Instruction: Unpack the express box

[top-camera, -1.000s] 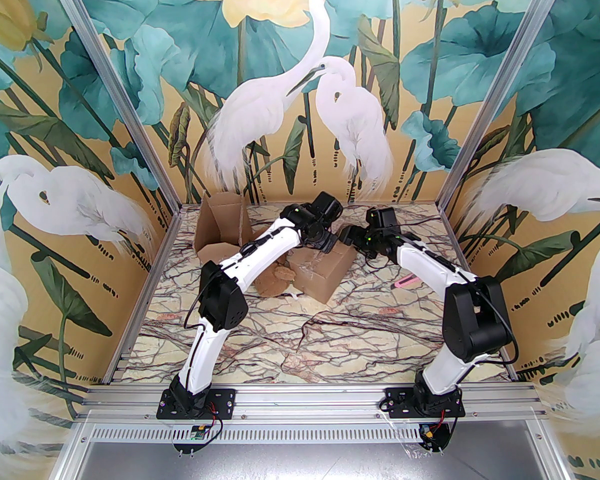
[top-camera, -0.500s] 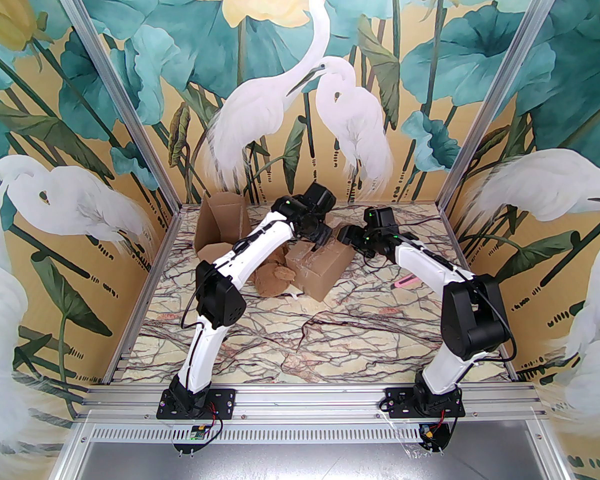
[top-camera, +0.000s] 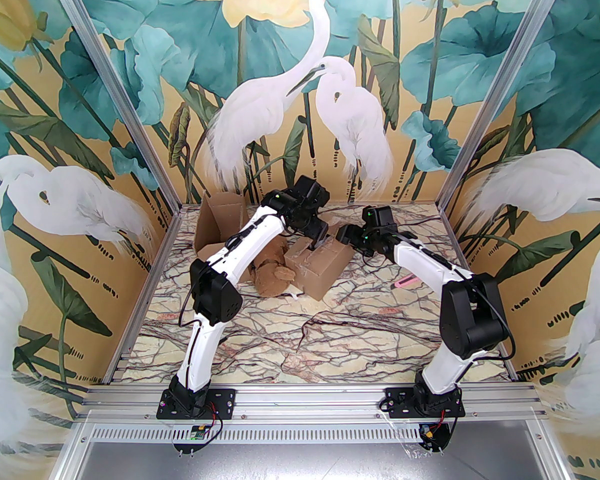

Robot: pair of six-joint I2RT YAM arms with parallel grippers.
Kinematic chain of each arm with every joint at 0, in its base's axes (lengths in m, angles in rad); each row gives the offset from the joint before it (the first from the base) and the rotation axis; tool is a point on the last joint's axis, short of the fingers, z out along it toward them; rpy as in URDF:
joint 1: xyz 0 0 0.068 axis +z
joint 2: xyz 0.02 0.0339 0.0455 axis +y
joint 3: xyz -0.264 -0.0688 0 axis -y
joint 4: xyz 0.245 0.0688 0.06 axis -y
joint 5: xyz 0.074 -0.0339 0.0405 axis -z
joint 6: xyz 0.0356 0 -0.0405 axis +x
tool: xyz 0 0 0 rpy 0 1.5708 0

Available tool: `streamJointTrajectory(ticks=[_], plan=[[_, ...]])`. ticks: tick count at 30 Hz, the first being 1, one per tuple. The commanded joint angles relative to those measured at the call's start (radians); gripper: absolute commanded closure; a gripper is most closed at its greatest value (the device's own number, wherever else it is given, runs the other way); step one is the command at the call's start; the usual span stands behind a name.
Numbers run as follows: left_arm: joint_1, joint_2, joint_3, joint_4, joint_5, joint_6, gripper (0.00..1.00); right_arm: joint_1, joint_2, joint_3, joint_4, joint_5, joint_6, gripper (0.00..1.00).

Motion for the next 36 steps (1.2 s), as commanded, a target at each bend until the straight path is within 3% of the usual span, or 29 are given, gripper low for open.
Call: streamJointTrajectory(ticks=[1,6,12,16,19,26,36], plan=[[-0.029,0.031,-0.015,-0.051,-0.147,0.085,0.35,-0.013,0.045,-0.023,-0.138,0.04,-0.018,0.32],[-0.056,0.066,-0.012,-0.001,-0.247,0.098,0.19,-0.016,0.019,-0.009,-0.127,0.016,0.001,0.31],[-0.07,0.1,-0.005,0.048,-0.324,0.146,0.1,-0.018,0.021,0.014,-0.134,-0.012,0.003,0.31],[-0.074,0.128,0.032,0.062,-0.398,0.152,0.1,-0.018,0.035,0.014,-0.133,-0.028,0.007,0.32],[-0.074,0.161,0.048,0.077,-0.421,0.154,0.17,-0.017,0.035,0.006,-0.138,-0.028,0.007,0.33],[-0.074,0.15,0.074,0.071,-0.4,0.155,0.52,-0.018,0.038,-0.013,-0.141,-0.018,-0.001,0.33],[-0.036,0.076,0.137,0.044,-0.224,0.061,0.85,-0.024,0.047,-0.059,-0.125,-0.003,-0.003,0.35]])
